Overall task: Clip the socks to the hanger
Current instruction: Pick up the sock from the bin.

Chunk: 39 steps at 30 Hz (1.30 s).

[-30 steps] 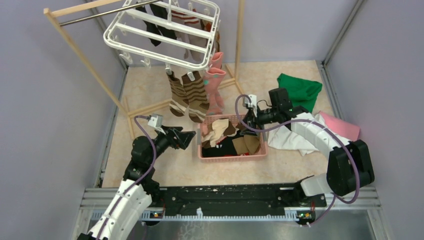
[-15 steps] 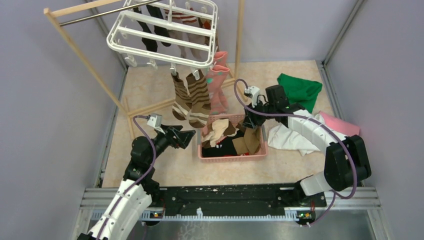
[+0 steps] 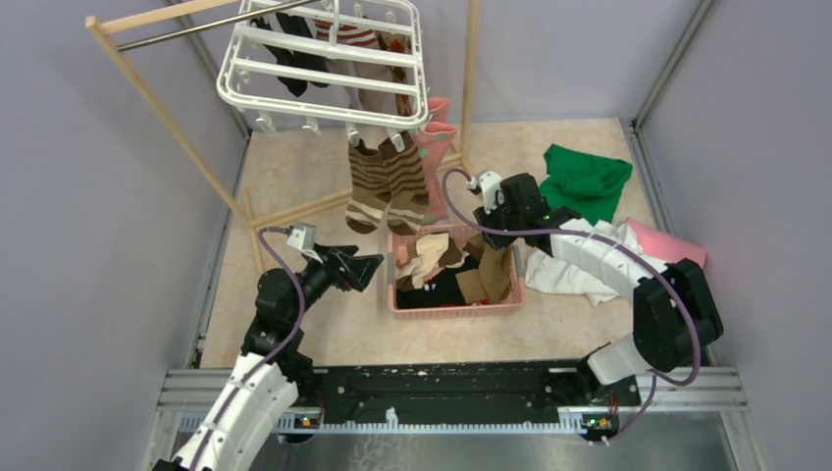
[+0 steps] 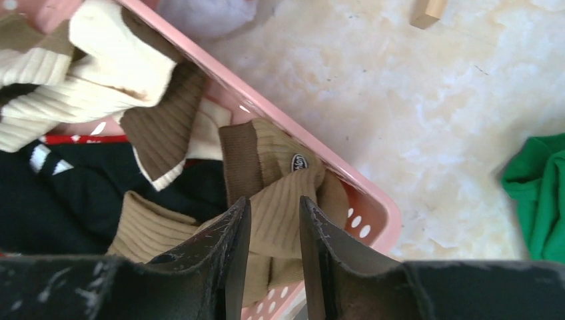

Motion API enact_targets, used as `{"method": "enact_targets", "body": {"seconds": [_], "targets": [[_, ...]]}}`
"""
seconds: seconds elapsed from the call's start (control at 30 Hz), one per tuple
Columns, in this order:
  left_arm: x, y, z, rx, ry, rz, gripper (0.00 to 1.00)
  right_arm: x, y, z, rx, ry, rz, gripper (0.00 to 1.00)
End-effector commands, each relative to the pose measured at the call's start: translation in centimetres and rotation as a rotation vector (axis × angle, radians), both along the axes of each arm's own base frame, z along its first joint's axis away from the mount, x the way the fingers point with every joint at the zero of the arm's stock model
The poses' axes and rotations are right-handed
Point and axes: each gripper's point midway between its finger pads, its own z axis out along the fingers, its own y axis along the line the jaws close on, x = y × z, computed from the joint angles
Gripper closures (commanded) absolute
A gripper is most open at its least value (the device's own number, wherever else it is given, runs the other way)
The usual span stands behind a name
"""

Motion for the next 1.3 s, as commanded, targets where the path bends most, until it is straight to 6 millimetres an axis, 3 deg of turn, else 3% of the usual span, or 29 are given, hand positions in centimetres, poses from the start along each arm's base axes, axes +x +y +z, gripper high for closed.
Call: {"method": "enact_targets", "body": {"seconds": [0.0, 0.5, 0.7, 0.83, 1.03, 1.27], "targets": [[0.1, 0.3, 1.4, -0.021, -0.041, 0.018, 0.07, 1.9, 0.0, 1.7, -0.032, -0.089, -0.044, 0.68], [0.1, 0.2, 1.7, -0.02, -0.047, 0.013, 0.07, 3.2, 0.7, -1.6, -0.061, -0.033, -0.057, 0.67], [0.0, 0.2, 2.0, -0.03, -0.051, 0.01, 0.07, 3.1, 1.0, -1.3, -0.042, -0.055, -0.029, 0.88], [-0.1, 0.1, 2.3, -0.037, -0.055, 0.003, 0.07, 2.4, 1.6, -0.2, -0.008, -0.057, 0.005, 1.0], [-0.2, -0.1, 2.8, -0.048, -0.071, -0.008, 0.07, 1.2, 2.4, 3.7, 0.101, -0.121, 0.064, 1.0], [-0.2, -0.4, 2.9, -0.06, -0.07, -0.026, 0.08, 0.0, 2.9, 6.2, 0.212, -0.126, 0.105, 1.0]]}}
